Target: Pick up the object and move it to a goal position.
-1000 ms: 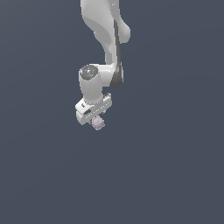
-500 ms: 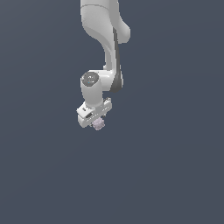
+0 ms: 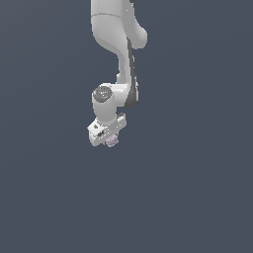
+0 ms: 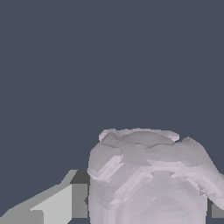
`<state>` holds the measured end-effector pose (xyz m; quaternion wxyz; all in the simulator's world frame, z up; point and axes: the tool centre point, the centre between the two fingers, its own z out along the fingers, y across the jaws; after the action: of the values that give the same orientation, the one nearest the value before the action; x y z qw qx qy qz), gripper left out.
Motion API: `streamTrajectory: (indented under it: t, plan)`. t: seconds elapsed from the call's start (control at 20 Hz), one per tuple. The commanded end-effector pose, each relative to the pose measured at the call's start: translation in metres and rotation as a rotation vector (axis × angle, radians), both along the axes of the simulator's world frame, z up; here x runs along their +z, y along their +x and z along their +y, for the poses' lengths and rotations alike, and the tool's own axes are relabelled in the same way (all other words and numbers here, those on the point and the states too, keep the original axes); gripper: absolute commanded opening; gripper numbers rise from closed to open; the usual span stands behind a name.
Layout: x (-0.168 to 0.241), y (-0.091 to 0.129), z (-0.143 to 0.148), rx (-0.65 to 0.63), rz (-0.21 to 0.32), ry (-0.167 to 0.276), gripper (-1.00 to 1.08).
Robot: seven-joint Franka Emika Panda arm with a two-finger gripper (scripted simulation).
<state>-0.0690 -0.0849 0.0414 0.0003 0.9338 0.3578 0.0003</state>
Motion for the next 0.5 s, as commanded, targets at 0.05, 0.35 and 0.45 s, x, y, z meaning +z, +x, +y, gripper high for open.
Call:
streamTrajectory:
  t: [0.05, 0.35, 0.45]
  plan:
    - [-0.001, -0.0002, 0.0004, 0.001, 0.001, 0.0, -1.0]
    - [-0.0001, 0.0001, -0.0002, 0.0, 0.0, 0.0, -1.0]
    - [0.001, 0.0004, -0.0002, 0.0, 0.0, 0.0, -1.0]
